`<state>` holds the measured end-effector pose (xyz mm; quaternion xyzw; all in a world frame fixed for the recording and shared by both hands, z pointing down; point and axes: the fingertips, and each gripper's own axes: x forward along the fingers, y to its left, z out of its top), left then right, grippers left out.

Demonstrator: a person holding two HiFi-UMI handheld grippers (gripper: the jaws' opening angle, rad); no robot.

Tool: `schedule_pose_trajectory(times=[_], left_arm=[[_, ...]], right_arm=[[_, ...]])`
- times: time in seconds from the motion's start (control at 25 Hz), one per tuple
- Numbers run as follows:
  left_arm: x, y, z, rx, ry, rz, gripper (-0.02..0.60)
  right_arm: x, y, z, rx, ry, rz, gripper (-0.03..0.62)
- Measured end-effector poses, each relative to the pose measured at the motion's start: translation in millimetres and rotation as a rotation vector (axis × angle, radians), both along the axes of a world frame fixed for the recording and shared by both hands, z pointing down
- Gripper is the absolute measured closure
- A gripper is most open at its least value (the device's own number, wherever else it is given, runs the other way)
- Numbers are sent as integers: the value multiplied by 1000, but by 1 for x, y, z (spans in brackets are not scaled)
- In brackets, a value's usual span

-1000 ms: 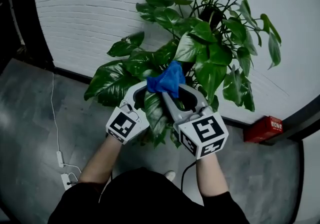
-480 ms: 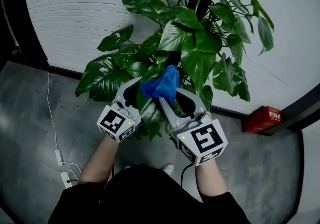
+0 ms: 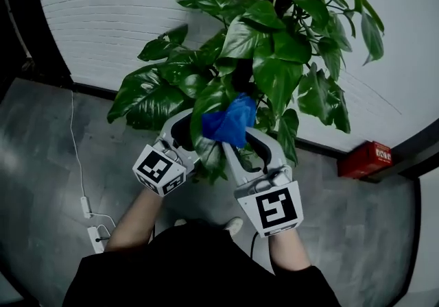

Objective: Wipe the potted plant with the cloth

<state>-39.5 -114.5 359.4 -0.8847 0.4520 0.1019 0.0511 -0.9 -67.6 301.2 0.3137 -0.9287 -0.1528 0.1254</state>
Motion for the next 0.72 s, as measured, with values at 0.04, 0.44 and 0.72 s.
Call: schedule_pose_trajectory(times=[0.04,0.44,0.72], left_arm=[[1,2,1,-3,-4,4,288],[8,4,-2,3,-7,21,288],[12,6,-5,4,3,23,288]], right_arm=[[1,2,1,16,6,4,491],[19,21,-1,90,11,40,491],[36,28,-10,90,-69,82,491]])
